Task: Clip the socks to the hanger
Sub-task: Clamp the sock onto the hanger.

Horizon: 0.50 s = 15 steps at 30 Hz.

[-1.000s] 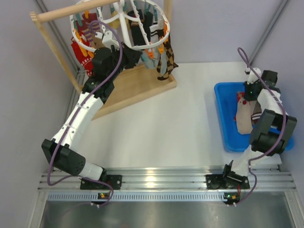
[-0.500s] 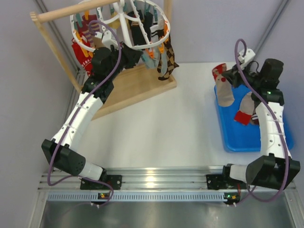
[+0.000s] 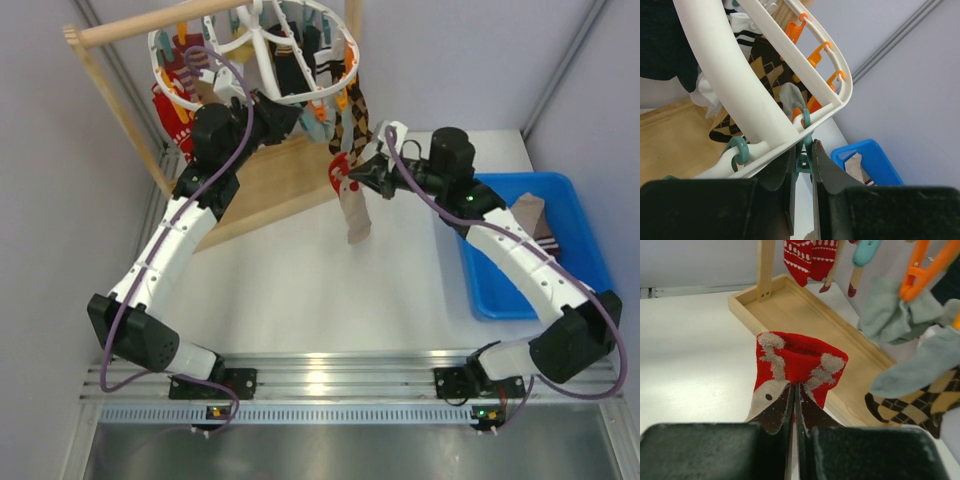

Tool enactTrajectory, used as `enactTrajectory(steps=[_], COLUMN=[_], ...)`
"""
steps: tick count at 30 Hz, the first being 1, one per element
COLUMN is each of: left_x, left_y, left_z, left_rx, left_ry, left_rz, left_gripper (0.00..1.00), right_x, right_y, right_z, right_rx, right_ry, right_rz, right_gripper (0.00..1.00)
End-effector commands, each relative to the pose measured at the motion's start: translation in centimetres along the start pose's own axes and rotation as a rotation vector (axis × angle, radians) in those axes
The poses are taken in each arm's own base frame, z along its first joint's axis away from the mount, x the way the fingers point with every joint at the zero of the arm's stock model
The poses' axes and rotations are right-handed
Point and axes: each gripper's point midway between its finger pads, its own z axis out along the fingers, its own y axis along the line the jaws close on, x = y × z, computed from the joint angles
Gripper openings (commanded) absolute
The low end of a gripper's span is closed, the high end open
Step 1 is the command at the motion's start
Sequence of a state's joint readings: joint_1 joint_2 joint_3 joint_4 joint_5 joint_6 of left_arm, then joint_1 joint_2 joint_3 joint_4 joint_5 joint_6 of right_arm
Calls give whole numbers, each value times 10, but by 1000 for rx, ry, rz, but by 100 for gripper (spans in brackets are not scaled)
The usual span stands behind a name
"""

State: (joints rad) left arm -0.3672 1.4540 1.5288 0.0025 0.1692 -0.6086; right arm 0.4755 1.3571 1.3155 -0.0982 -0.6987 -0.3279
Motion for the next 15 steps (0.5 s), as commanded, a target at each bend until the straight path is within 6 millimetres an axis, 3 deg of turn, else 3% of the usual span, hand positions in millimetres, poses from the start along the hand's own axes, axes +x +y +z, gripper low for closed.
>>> enactTrajectory(steps=[1,7,15], left_x=[-14,-10,-6], left_y=[-34,-32,-29], left_z=[-10,-14,-15], left_rx=[135,129,121], left_ry=[-31,-18,-2], left_rz=[-18,-15,-7], left_gripper=[0,0,0], right_x=[-36,-42,-64], right_y=[-6,-11,-21], right_z=[27,50,61], right_rx=[31,48,70], right_ry=[-105,-127,-170], right_rz=[-85,-104,-129], right_gripper=[0,0,0])
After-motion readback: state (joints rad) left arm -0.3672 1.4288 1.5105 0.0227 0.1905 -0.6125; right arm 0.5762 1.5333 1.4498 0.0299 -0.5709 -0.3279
